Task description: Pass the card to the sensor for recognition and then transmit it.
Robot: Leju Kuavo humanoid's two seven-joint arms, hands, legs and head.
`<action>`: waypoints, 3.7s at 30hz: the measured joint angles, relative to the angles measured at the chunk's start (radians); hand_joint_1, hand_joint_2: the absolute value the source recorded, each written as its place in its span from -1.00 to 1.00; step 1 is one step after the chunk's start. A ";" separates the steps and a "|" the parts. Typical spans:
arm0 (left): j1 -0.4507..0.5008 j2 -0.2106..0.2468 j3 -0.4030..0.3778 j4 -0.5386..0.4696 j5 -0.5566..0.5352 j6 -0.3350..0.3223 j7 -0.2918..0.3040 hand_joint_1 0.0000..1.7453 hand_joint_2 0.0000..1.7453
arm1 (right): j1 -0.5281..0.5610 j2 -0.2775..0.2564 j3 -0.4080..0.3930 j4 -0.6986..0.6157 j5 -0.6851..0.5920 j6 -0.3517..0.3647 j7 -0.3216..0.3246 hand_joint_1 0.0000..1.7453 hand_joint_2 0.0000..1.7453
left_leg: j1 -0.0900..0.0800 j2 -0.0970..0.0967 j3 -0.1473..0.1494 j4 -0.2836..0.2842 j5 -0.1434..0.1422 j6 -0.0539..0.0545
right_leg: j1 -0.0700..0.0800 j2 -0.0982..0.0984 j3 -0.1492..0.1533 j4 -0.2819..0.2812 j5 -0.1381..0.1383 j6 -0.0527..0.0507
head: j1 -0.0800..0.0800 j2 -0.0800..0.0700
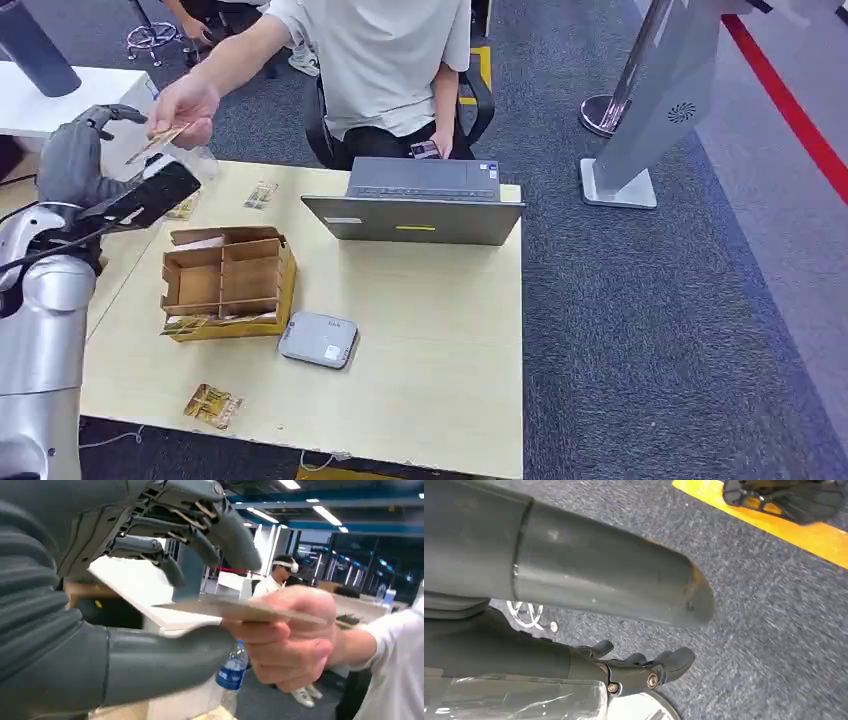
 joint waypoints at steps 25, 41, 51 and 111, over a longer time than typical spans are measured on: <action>0.056 0.023 -0.324 -0.015 -0.364 0.027 0.071 1.00 1.00 | 0.002 -0.017 0.086 0.033 0.031 0.095 0.093 -1.00 -1.00 | 0.000 0.000 -0.002 0.000 0.000 0.000 | 0.000 0.000 -0.001 0.000 0.000 0.000 | -0.002 0.000; 0.235 0.055 -0.529 -0.190 -0.437 -0.025 0.100 1.00 1.00 | 0.002 -0.017 0.085 0.039 0.031 0.096 0.099 -1.00 -1.00 | 0.000 -0.001 -0.003 0.000 0.000 0.000 | 0.000 -0.001 -0.001 0.000 0.000 0.001 | -0.001 0.000; 0.225 0.037 -0.583 -0.088 -0.401 -0.076 0.091 1.00 1.00 | -0.002 -0.017 0.085 0.039 0.034 0.109 0.102 -1.00 -1.00 | 0.000 -0.001 -0.003 0.000 0.000 0.000 | 0.000 -0.001 -0.002 0.000 0.000 0.001 | -0.001 0.000; 0.288 0.169 -0.333 -0.419 -0.384 0.137 0.054 -1.00 1.00 | 0.015 -0.021 0.139 0.045 -0.024 0.109 0.117 -1.00 -1.00 | 0.000 0.000 -0.006 -0.002 0.003 -0.002 | 0.000 0.000 -0.006 0.001 0.001 0.000 | -0.001 0.000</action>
